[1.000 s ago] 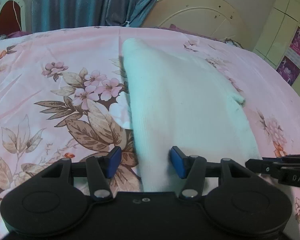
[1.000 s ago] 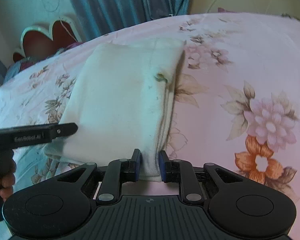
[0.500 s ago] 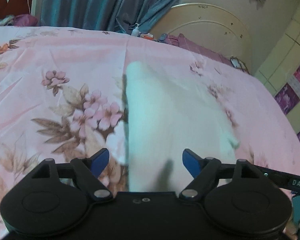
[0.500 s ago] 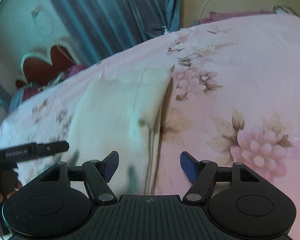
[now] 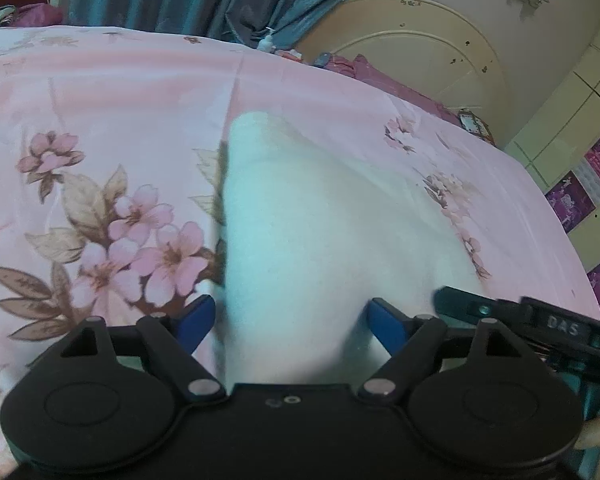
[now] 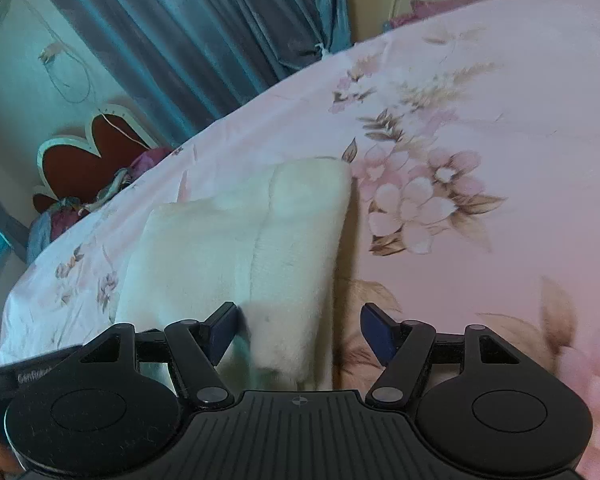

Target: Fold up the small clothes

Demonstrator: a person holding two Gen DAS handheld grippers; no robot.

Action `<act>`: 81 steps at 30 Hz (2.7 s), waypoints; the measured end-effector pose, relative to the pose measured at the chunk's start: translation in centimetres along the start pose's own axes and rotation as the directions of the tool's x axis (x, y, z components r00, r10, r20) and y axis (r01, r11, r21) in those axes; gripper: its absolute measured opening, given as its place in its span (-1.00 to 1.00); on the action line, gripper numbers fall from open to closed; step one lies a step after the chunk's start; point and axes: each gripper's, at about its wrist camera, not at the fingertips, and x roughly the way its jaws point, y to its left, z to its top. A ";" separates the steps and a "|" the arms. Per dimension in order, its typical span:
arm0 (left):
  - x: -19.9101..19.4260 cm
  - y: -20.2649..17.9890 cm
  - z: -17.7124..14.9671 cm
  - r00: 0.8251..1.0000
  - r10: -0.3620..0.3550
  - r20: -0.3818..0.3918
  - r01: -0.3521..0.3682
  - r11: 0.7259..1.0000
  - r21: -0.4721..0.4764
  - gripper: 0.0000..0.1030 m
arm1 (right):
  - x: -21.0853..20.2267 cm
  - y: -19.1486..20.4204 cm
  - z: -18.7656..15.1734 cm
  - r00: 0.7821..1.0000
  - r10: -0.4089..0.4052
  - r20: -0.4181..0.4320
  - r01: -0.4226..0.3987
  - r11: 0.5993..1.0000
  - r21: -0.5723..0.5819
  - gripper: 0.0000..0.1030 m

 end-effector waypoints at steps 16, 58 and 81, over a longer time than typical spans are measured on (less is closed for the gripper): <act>-1.8 -2.1 0.2 0.998 0.006 0.056 -0.011 0.997 0.081 -0.28 | -0.1 1.8 0.5 0.997 0.069 0.017 -0.069 0.998 -0.013 -0.36; -22.2 27.5 2.6 0.978 0.103 0.182 -0.105 0.994 0.002 -0.30 | 14.9 36.5 -10.9 0.974 0.223 -0.037 -0.226 0.968 -0.110 -0.37; -19.6 32.3 2.7 0.973 0.140 0.185 -0.136 0.990 -0.035 0.19 | 18.8 34.6 -9.6 0.993 0.104 -0.049 -0.107 0.992 -0.063 -0.17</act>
